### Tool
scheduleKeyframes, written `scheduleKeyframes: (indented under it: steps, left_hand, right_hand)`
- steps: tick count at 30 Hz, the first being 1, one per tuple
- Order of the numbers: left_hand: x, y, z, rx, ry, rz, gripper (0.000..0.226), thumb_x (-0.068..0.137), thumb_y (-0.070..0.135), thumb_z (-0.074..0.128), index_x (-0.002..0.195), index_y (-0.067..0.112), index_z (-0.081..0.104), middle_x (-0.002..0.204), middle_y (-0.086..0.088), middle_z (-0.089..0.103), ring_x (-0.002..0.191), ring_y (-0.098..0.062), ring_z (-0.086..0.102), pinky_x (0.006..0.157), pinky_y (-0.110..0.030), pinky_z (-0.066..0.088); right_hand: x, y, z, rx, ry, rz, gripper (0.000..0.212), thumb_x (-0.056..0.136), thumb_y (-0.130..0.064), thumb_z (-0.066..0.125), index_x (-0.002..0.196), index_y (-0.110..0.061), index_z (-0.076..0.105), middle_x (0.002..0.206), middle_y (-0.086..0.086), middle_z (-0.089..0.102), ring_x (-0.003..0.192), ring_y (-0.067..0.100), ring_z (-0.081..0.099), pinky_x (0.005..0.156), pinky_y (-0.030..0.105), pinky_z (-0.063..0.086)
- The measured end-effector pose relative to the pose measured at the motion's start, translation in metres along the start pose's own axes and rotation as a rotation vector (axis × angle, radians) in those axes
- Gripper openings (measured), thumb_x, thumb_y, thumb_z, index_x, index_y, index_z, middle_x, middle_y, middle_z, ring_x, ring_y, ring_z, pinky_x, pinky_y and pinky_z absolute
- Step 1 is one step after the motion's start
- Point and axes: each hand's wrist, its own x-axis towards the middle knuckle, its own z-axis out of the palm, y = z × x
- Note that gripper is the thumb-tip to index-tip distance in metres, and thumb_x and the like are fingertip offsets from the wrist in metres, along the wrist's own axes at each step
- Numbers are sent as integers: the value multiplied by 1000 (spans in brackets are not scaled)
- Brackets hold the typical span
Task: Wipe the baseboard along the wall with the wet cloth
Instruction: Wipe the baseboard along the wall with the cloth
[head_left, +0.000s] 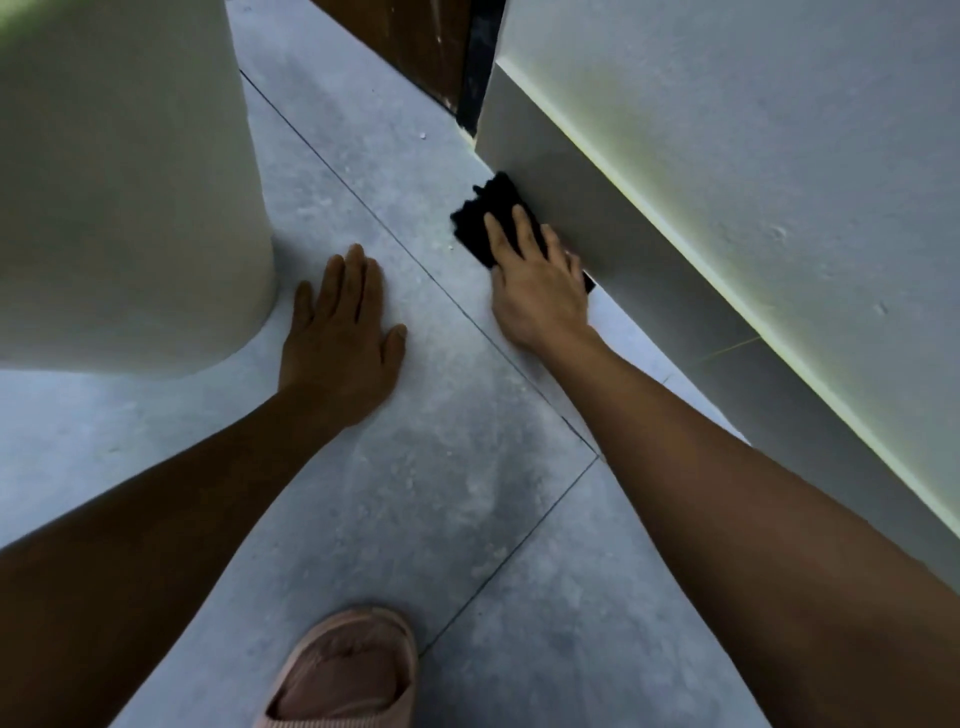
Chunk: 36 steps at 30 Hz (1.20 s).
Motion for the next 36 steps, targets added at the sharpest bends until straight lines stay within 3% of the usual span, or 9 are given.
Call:
scheduleKeyframes:
  steps: [4, 8, 10, 13, 15, 21, 25, 29, 36]
  left_hand:
    - [-3, 10, -1, 14, 23, 78, 69, 94, 43, 15, 150, 5, 4, 160, -13, -2, 148, -29, -1, 117, -48, 4]
    - [-9, 27, 1, 18, -63, 86, 65, 98, 42, 15, 150, 6, 1, 160, -12, -5, 148, -27, -4, 118, -46, 1]
    - [-12, 36, 4, 26, -78, 128, 68, 96, 44, 14, 150, 5, 3, 160, -14, 0, 148, -30, 0, 118, -48, 4]
    - [-15, 50, 4, 43, -108, 198, 80, 86, 50, 2, 150, 3, 8, 159, -17, 6, 147, -33, 6, 116, -50, 10]
    - [-15, 53, 5, 39, -134, 170, 74, 91, 48, 8, 150, 4, 5, 160, -15, 3, 147, -32, 3, 117, -49, 7]
    - [-16, 63, 9, 59, -133, 139, 68, 98, 42, 25, 150, 7, -1, 160, -12, -5, 148, -29, -2, 117, -48, 5]
    - [-16, 63, 7, 98, -127, 151, 72, 97, 45, 29, 151, 6, 1, 160, -13, -3, 147, -31, 0, 116, -50, 8]
    - [-17, 69, 8, 126, -134, 142, 71, 96, 48, 27, 151, 14, -1, 160, -13, -4, 147, -33, -1, 115, -54, 7]
    - [-17, 72, 9, 154, -136, 140, 70, 95, 51, 25, 151, 18, -1, 160, -15, -5, 147, -35, -2, 115, -55, 9]
  right_hand:
    - [-26, 8, -4, -97, -58, -211, 58, 100, -27, 32, 152, -34, 9, 161, -2, 4, 144, 29, 12, 110, 45, 20]
    - [-107, 76, -11, -149, -172, -435, 57, 98, -26, 35, 152, -31, 15, 160, 0, 14, 142, 31, 24, 102, 42, 35]
    - [-118, 108, -16, -196, -216, -395, 57, 97, -31, 27, 152, -30, 14, 159, 0, 15, 141, 30, 27, 100, 43, 38]
    - [-103, 99, -11, -101, -206, -90, 56, 101, -35, 23, 152, -34, 0, 161, -5, -4, 146, 23, 7, 111, 42, 22]
    - [-98, 71, -4, -4, -124, 53, 58, 101, -32, 27, 153, -31, 1, 161, -4, -5, 146, 25, 3, 113, 44, 15]
    - [-170, 80, 16, -13, -48, -207, 60, 89, -20, 44, 148, -26, 34, 155, 3, 30, 135, 34, 35, 98, 46, 36]
    - [-181, 123, 12, -70, -73, -64, 62, 89, -23, 29, 150, -29, 26, 157, 1, 24, 138, 32, 30, 101, 45, 33]
    - [-149, 109, 10, -23, -43, 89, 58, 98, -25, 34, 153, -27, 14, 161, 1, 9, 143, 31, 15, 107, 46, 23]
    - [-198, 90, 22, -27, -51, -158, 60, 87, -23, 32, 146, -28, 37, 153, 2, 33, 133, 34, 39, 95, 44, 38]
